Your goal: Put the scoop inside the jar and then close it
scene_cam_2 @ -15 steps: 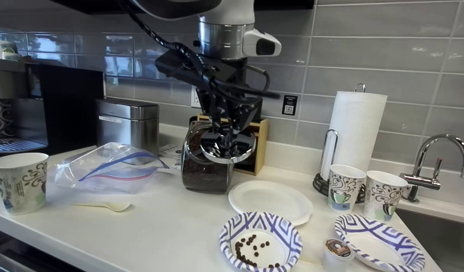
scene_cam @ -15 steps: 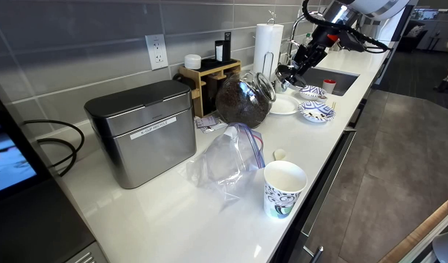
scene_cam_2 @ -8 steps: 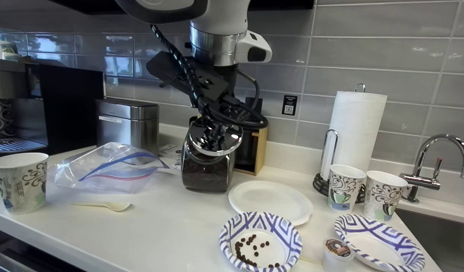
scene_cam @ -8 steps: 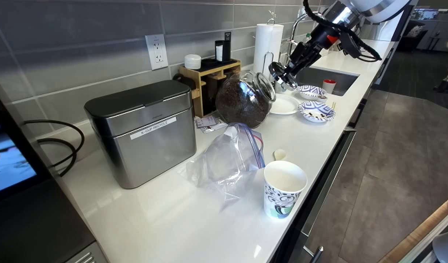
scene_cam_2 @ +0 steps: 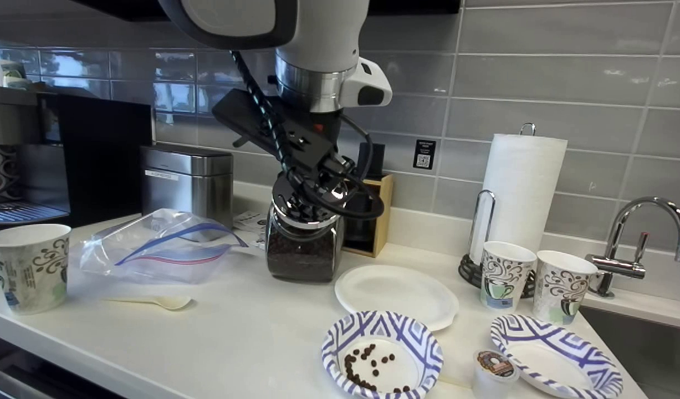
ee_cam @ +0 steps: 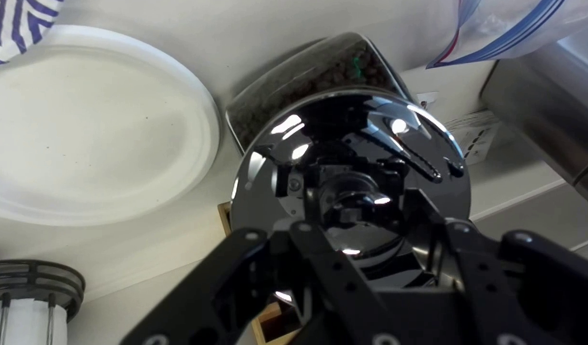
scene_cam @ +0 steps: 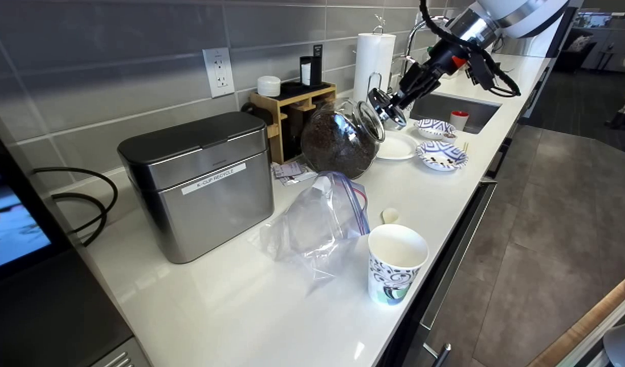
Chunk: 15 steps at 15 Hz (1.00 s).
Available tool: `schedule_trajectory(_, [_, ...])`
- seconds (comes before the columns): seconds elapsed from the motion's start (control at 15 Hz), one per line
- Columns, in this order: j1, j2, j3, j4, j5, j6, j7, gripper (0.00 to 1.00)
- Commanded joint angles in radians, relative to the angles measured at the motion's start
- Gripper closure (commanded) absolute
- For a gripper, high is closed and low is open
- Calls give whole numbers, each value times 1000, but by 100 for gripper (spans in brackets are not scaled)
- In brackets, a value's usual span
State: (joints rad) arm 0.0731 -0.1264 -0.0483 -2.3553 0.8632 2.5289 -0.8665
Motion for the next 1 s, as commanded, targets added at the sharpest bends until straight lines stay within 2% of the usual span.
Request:
schedule_trajectory(0.0, [3, 28, 8, 12, 81, 8, -69, 79])
schedule_trajectory(0.27, [-1, 47, 20, 22, 114, 7, -97, 79])
schedule_trajectory(0.93, [-4, 108, 51, 60, 120, 62, -76, 79])
